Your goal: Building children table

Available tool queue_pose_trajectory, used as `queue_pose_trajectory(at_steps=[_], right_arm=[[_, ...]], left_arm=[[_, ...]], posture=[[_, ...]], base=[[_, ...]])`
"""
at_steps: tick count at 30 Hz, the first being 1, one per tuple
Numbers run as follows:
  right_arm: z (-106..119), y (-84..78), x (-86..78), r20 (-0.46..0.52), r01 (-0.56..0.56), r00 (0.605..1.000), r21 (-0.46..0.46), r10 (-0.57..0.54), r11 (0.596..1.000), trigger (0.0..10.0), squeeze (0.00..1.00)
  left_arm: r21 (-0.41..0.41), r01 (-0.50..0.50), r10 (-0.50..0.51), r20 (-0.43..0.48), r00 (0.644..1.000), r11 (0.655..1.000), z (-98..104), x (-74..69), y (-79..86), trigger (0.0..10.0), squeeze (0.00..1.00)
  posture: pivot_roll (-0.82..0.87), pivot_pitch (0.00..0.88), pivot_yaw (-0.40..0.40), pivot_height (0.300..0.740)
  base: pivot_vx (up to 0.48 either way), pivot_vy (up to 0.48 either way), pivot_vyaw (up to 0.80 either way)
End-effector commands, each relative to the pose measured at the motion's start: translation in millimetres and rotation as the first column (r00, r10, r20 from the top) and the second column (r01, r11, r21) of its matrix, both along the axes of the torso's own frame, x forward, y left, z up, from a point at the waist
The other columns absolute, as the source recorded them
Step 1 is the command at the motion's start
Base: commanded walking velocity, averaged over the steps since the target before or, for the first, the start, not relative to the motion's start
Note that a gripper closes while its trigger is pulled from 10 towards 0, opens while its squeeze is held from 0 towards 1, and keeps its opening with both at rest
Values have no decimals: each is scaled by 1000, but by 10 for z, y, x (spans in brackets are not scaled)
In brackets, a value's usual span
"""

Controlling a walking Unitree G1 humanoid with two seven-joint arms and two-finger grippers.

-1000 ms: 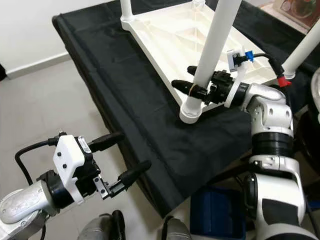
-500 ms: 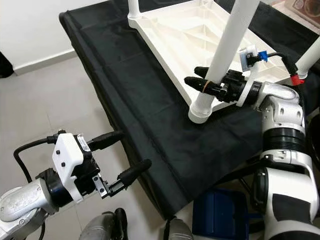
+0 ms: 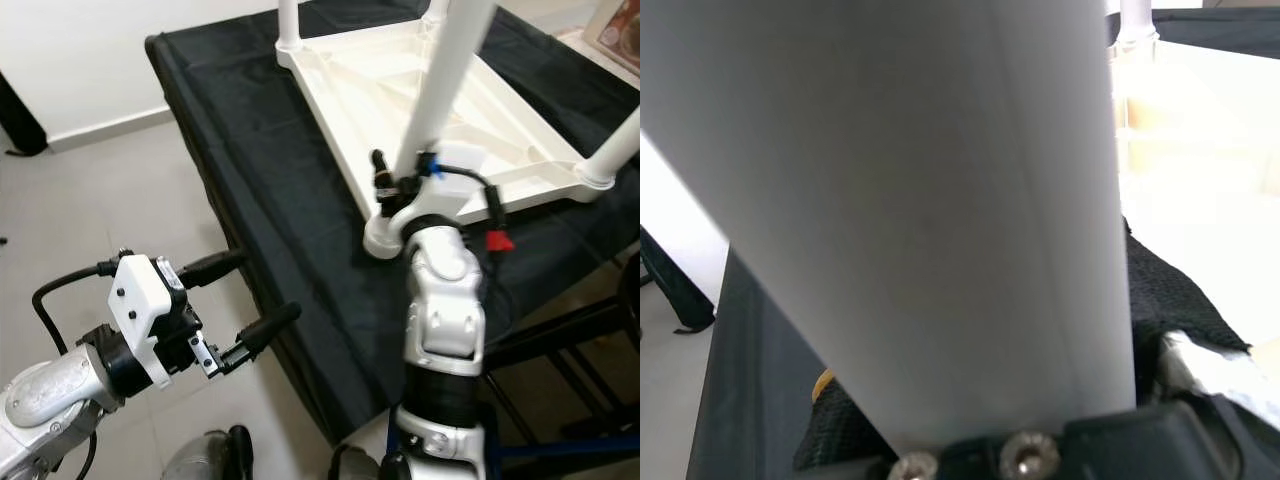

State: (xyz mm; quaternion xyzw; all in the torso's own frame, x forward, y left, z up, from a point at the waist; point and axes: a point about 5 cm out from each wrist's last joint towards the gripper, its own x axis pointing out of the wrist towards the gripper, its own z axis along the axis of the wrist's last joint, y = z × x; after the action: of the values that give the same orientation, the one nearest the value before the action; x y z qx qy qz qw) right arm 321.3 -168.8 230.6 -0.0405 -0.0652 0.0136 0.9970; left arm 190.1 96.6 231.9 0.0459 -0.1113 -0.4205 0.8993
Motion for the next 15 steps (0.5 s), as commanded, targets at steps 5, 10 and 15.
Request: queue_pose_trajectory(at_steps=[5,10,15], right_arm=[[-261,-124,29,-129,94,987,-5,-93,996,0,0],[-96,-166,74,-119,45,992,-20,-47,999,10000,0],[99,-286,109,-95,-32,995,42,36,999,10000,1000]], left_arm=[[3,-1,1,-4,1000,1000,-27,14,-1,10000,0],[1,0,0,-1,1000,1000,-28,13,3,10000,0],[3,2,-2,-2,1000,1000,-26,0,3,10000,0]], posture=[[22,184,-34,740],[15,194,-27,740],[19,209,-28,740]], base=[[0,0,0],[0,0,0],[0,0,0]])
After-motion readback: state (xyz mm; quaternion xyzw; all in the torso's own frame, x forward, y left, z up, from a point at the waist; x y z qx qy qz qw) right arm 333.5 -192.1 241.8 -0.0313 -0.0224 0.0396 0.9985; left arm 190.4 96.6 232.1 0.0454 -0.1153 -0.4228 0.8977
